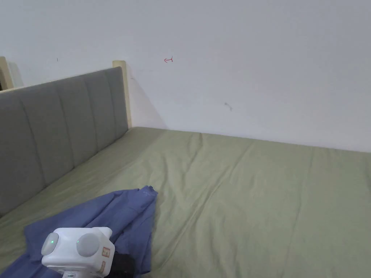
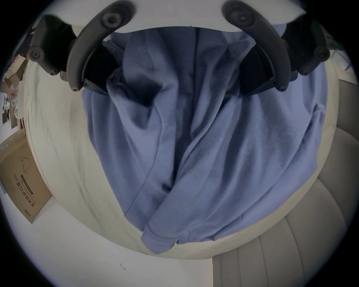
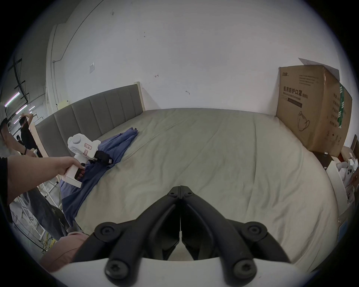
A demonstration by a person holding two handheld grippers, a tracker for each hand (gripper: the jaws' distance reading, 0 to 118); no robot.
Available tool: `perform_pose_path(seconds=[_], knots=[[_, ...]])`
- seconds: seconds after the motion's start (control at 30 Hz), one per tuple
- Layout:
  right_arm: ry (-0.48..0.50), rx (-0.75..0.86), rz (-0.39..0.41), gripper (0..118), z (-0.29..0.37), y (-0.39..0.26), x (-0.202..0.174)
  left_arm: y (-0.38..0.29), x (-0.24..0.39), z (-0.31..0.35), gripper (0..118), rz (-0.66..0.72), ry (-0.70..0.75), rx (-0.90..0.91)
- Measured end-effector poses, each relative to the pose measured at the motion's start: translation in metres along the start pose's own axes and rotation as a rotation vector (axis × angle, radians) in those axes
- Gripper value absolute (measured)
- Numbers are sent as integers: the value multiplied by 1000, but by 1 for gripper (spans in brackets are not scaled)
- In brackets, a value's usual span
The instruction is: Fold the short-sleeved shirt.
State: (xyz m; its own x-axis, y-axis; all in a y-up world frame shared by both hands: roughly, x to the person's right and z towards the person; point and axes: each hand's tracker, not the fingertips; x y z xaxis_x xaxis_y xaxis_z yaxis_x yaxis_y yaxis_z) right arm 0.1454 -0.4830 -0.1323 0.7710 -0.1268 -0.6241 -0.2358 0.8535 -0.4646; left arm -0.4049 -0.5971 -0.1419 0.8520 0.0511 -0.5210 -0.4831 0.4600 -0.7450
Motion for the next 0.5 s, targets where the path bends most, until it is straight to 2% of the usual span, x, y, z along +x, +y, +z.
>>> perform_pose_path(seconds=[0.03, 0.07, 0.1, 0.13, 0.17, 0.2, 0.3, 0.43, 0.5], knots=[[3, -3, -8, 0, 1, -2, 1, -3, 0, 8, 96, -22, 4, 39], [6, -5, -14, 0, 4, -1, 2, -7, -1, 19, 65, -26, -9, 82], [8, -4, -15, 0, 7, -1, 2, -10, -3, 28, 65, -33, 20, 116], [10, 0, -16, 0, 12, 0, 3, -10, -4, 40, 53, -24, 51, 150], [11, 5, -17, 0, 18, 4, 2, -11, -12, 48, 14, 12, 80, 161], [13, 15, -19, 0, 23, 5, 4, -13, -20, 55, 8, 60, 53, 176], [7, 43, -21, 0, 40, 8, 10, -16, -36, 86, 7, 123, 25, 209], [-70, 74, -34, 0, 63, 14, 24, 4, -26, 163, 7, -44, 106, 375], [-91, 99, -56, 0, 77, 14, 33, 11, -14, 213, 7, -65, 56, 464]])
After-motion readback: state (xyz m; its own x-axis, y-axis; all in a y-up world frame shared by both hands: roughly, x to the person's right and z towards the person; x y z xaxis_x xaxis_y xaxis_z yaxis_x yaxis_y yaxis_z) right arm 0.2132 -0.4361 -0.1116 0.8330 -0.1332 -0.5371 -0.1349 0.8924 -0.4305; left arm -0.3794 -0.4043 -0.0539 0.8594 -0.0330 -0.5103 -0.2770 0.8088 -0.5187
